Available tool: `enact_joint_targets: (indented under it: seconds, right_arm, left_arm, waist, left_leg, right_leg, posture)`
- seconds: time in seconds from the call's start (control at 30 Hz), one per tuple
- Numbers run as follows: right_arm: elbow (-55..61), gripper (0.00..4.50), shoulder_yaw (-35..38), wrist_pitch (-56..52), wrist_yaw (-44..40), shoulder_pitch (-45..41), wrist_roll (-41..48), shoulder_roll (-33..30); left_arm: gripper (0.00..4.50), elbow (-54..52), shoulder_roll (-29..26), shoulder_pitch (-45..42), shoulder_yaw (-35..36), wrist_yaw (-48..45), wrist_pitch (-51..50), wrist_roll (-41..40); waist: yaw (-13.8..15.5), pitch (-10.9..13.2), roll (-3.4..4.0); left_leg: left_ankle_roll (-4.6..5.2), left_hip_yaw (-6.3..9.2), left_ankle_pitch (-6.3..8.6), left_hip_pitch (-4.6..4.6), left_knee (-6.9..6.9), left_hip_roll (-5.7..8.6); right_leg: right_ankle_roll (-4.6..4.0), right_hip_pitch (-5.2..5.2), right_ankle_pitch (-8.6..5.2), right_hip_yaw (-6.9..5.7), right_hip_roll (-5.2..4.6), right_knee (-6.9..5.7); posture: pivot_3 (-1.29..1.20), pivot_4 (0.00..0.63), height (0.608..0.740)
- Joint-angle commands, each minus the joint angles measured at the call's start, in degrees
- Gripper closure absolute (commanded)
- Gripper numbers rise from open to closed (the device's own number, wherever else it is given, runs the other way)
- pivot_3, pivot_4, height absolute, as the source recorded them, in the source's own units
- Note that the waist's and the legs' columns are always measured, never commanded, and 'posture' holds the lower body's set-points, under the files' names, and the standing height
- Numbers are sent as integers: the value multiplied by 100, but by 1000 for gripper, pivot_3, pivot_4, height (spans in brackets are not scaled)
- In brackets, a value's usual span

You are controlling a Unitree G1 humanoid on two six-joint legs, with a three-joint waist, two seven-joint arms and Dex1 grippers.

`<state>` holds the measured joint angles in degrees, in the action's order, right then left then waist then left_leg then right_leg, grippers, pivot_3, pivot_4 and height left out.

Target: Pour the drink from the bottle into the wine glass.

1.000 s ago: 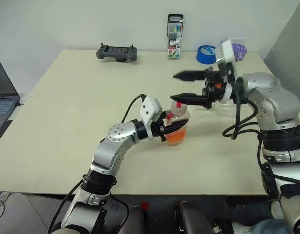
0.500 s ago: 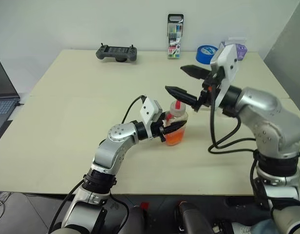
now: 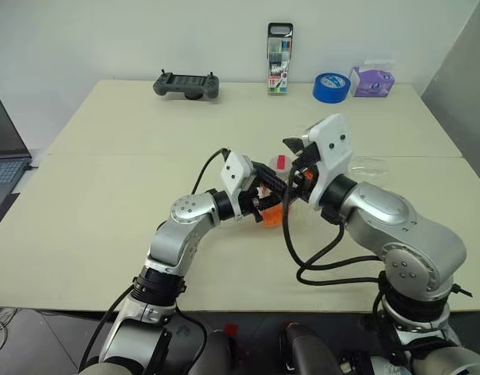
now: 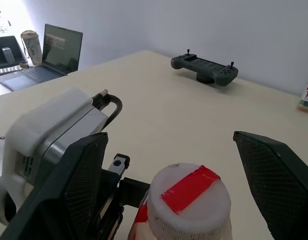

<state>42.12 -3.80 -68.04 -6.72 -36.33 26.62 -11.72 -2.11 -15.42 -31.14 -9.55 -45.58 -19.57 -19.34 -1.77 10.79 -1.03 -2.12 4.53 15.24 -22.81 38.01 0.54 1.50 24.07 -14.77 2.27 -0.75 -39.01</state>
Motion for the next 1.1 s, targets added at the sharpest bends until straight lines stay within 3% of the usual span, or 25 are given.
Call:
enact_joint_targets:
  seconds: [0.03, 0.2, 0.53, 1.1]
  right_arm:
    - [204, 224, -35, -218, 395, -127, -181, 203]
    - [18, 224, -144, -315, 1010, -129, -635, 591]
    - [-423, 224, -415, -69, 1332, -229, -1136, 1224]
    - [-663, 224, -154, 83, 1500, -242, -1724, 1237]
  left_arm:
    - [2758, -137, 44, -84, 77, 17, 139, -25]
    - [2758, -71, 26, -117, 139, 3, 176, -18]
    - [2758, -100, 19, -103, 161, 27, 174, -4]
    - [2758, -46, 51, -121, 161, 9, 215, 38]
  waist:
    - [-1, 0, 0]
    - [-3, -1, 1]
    - [-8, -1, 1]
    - [-10, -1, 1]
  left_leg:
    - [0, 0, 0, 0, 0, 0]
    - [0, 1, 0, 0, -3, -2]
    - [0, -1, 0, 0, -3, -2]
    - [0, -1, 0, 1, -4, -2]
  right_leg:
    - [0, 1, 0, 0, 0, 0]
    - [0, 2, 0, -1, 0, 0]
    - [0, 2, 0, -1, 2, 0]
    - [0, 2, 0, -1, 3, 0]
  posture:
    - [0, 150, 740]
    - [0, 150, 740]
    - [0, 150, 740]
    - [0, 150, 740]
